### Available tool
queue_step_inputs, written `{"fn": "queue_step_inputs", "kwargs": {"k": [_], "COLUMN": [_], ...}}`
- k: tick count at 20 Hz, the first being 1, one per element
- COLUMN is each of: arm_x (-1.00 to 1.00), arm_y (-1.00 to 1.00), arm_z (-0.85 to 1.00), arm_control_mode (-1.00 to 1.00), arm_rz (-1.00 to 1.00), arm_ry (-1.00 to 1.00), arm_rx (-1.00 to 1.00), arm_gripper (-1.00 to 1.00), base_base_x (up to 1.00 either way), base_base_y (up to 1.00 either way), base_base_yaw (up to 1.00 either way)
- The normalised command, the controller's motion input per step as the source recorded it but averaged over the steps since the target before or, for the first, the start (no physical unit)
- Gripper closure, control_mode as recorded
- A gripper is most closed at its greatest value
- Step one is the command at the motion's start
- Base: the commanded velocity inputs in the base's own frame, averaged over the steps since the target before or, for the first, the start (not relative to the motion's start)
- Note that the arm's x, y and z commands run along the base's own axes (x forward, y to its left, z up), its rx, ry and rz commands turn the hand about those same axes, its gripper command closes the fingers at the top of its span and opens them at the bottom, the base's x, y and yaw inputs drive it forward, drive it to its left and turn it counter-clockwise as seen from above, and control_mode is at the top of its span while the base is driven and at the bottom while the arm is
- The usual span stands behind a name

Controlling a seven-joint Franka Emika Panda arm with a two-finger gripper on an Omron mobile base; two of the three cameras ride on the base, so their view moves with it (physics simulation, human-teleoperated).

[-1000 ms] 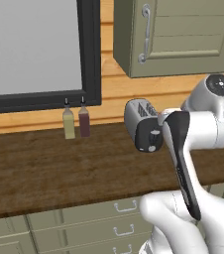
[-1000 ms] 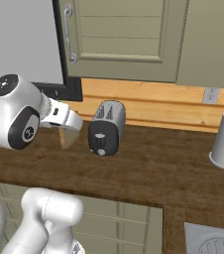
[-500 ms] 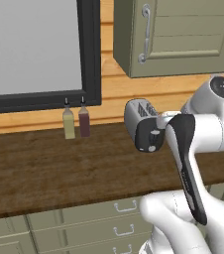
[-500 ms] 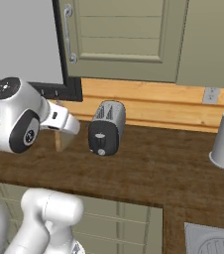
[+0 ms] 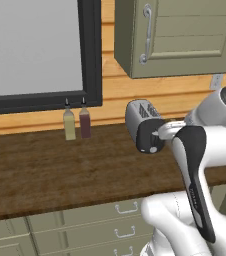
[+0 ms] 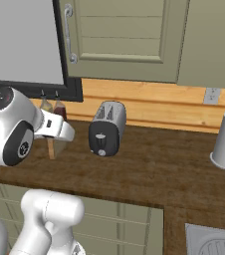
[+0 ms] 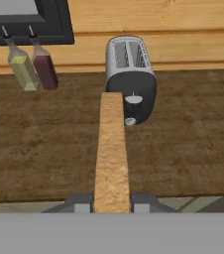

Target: Start the toaster. Once the lever pops up, take the bread to the plate on the dining counter.

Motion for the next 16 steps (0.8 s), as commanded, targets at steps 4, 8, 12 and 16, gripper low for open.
{"fn": "queue_step_inputs", "kwargs": {"k": [4, 8, 12, 16], "arm_x": [-0.06, -0.04, 0.0, 0.0], "arm_y": [0.05, 0.01, 0.0, 0.0], "arm_z": [0.0, 0.0, 0.0, 0.0], "arm_control_mode": [-1.0, -1.0, -1.0, 1.0], "arm_rz": [0.03, 0.0, 0.0, 0.0], "arm_ry": [-0.02, -0.02, 0.0, 0.0], "arm_rx": [0.0, 0.0, 0.0, 0.0], "arm_gripper": [1.0, 1.0, 1.0, 1.0], "base_base_x": [0.0, 0.0, 0.0, -0.24], "base_base_y": [0.0, 0.0, 0.0, 0.06], "base_base_yaw": [0.0, 0.0, 0.0, 0.0]}}
